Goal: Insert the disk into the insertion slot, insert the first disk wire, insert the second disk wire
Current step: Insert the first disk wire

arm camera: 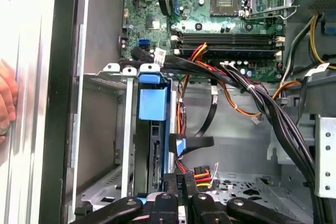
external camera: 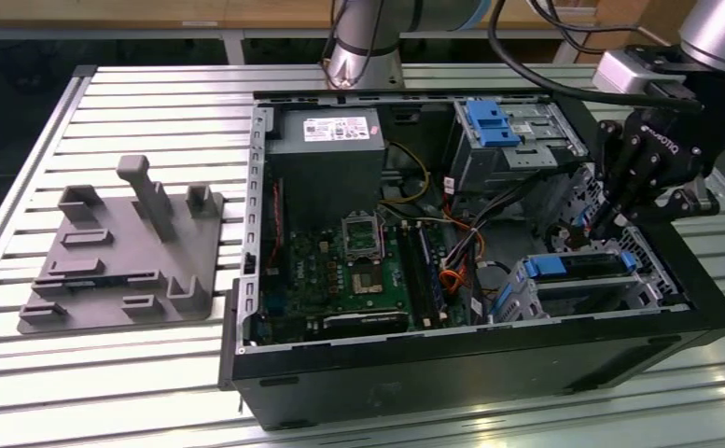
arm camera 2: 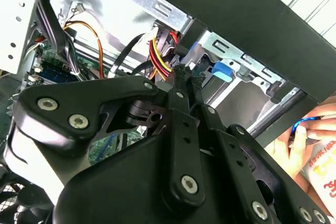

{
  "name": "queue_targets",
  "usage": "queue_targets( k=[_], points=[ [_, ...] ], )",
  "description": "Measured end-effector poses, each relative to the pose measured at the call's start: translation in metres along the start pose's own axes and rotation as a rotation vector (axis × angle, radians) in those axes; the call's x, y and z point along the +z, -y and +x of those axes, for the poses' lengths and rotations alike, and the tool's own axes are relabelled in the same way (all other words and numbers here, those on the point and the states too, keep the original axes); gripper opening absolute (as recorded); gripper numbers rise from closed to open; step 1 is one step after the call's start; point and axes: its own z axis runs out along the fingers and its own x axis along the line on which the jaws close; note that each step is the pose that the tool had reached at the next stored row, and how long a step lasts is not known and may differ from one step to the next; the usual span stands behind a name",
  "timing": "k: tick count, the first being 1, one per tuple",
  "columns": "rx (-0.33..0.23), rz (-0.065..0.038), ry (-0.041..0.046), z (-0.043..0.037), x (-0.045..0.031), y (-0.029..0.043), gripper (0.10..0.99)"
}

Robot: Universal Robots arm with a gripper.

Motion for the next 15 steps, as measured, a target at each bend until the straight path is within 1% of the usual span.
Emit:
queue_targets(
  k=[3,6,8,9,11,12,13,15],
  points=[
    [0.000,0.001,0.0133,0.0016,0.0002,-0.0002,0.169],
    [0.001,0.001,0.0194,0.0057,0.0006,-0.0004,0.169],
    [0.001,0.002,0.0261,0.0080,0.0008,-0.0004,0.169],
    [0.001,0.002,0.0325,0.0087,0.0009,-0.0004,0.169],
    [0.000,0.003,0.0499,0.0098,0.0010,-0.0005,0.169],
    [0.000,0.003,0.0570,0.0106,0.0011,-0.0006,0.169],
    [-0.001,0.003,0.0613,0.0116,0.0012,-0.0007,0.169],
    [0.000,0.003,0.0629,0.0146,0.0016,-0.0012,0.169]
  ],
)
